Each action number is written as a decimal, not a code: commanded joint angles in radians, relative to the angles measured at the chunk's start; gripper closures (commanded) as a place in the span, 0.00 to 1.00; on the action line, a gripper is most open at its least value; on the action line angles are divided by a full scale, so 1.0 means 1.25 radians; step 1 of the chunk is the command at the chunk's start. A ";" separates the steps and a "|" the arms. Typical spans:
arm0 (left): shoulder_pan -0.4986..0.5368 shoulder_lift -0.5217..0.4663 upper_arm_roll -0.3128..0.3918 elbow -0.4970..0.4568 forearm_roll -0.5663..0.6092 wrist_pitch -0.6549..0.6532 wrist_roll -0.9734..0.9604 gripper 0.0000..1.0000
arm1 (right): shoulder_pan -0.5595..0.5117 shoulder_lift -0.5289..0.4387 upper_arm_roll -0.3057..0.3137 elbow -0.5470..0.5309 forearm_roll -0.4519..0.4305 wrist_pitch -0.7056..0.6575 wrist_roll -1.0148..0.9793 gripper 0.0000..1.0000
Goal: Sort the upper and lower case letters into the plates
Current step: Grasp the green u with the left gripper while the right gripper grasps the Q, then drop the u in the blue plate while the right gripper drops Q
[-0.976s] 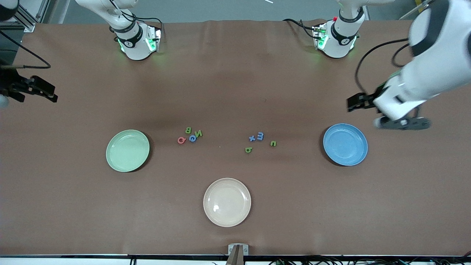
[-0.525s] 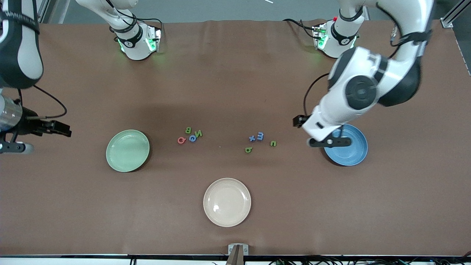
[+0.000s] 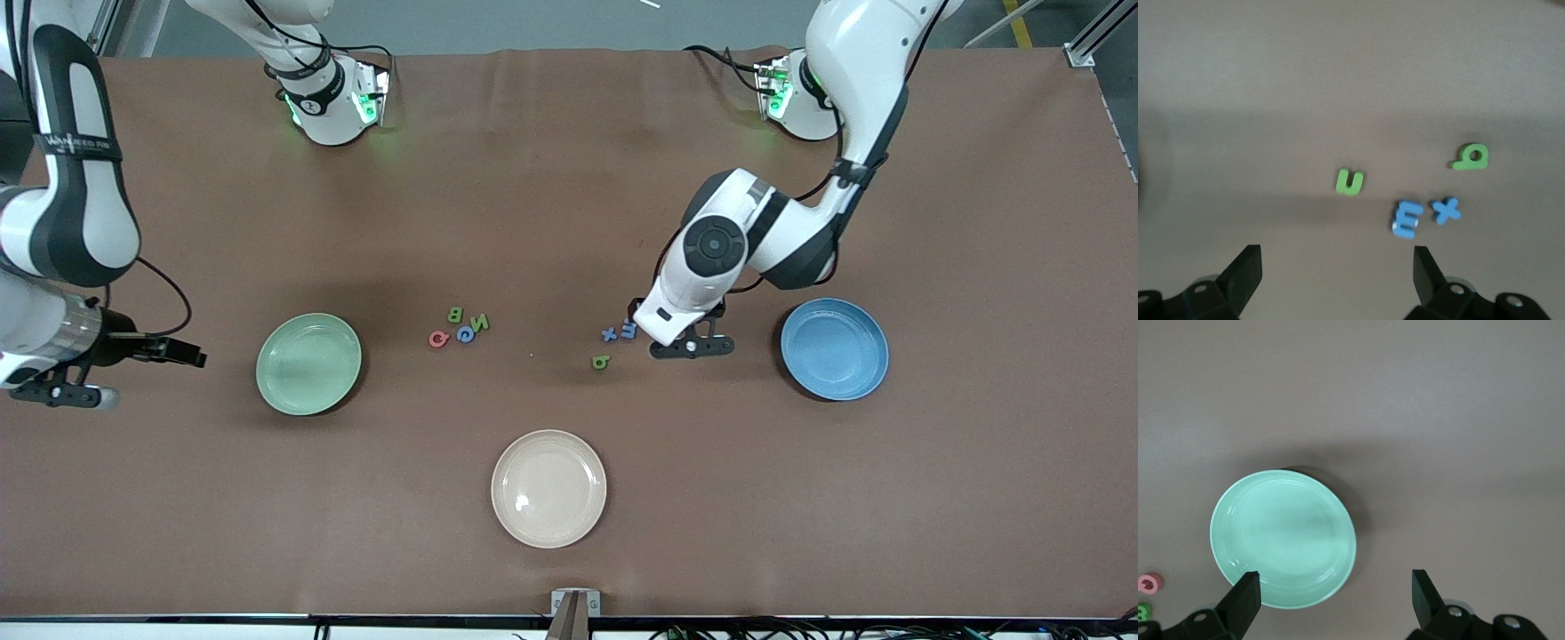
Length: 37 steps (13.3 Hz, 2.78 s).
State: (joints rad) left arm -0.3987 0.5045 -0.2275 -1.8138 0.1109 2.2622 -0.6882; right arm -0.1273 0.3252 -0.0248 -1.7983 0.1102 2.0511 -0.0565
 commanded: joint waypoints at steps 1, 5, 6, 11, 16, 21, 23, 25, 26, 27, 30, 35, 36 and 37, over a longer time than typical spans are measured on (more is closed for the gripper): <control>0.001 0.004 0.005 -0.066 0.052 0.115 -0.007 0.00 | 0.006 -0.023 0.010 -0.075 0.060 0.055 -0.004 0.00; 0.011 0.075 0.005 -0.067 0.074 0.215 -0.005 0.02 | 0.119 -0.036 0.009 -0.136 0.085 0.132 0.159 0.00; 0.011 0.087 0.007 -0.066 0.081 0.232 -0.004 0.04 | 0.155 -0.037 0.009 -0.150 0.084 0.159 0.226 0.00; 0.013 0.096 0.009 -0.063 0.081 0.238 0.003 0.34 | 0.309 -0.025 0.006 -0.214 -0.021 0.277 0.546 0.00; 0.012 0.104 0.010 -0.055 0.081 0.238 0.003 0.47 | 0.375 0.059 0.009 -0.205 -0.126 0.343 0.911 0.00; 0.009 0.118 0.011 -0.045 0.082 0.238 0.003 0.54 | 0.420 0.146 0.010 -0.164 -0.113 0.380 1.113 0.00; 0.008 0.123 0.011 -0.042 0.087 0.238 0.003 0.55 | 0.437 0.161 0.011 -0.153 -0.113 0.386 1.165 0.00; 0.008 0.123 0.013 -0.042 0.087 0.238 0.001 0.65 | 0.451 0.166 0.011 -0.151 -0.113 0.388 1.202 0.01; 0.010 0.122 0.013 -0.042 0.087 0.238 0.000 0.72 | 0.454 0.167 0.012 -0.151 -0.111 0.388 1.211 0.02; 0.010 0.122 0.013 -0.041 0.087 0.238 -0.002 0.77 | 0.455 0.171 0.012 -0.151 -0.108 0.388 1.217 0.03; 0.013 0.117 0.016 -0.038 0.087 0.234 -0.004 0.90 | 0.471 0.177 0.012 -0.153 -0.064 0.404 1.220 0.04; 0.083 0.005 0.013 -0.056 0.095 0.069 0.039 0.90 | 0.485 0.180 0.011 -0.163 -0.062 0.401 1.225 0.06; 0.108 -0.030 0.009 -0.072 0.095 0.034 0.075 0.90 | 0.487 0.183 0.011 -0.165 -0.062 0.401 1.225 0.07; 0.139 -0.063 0.005 -0.094 0.095 0.004 0.116 0.90 | 0.488 0.183 0.010 -0.169 -0.062 0.398 1.226 0.08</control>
State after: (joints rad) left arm -0.2828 0.5298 -0.2065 -1.8589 0.2142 2.3307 -0.6061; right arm 0.4707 0.5491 -0.0060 -1.9995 0.0202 2.5418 1.4616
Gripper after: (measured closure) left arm 0.736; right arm 0.066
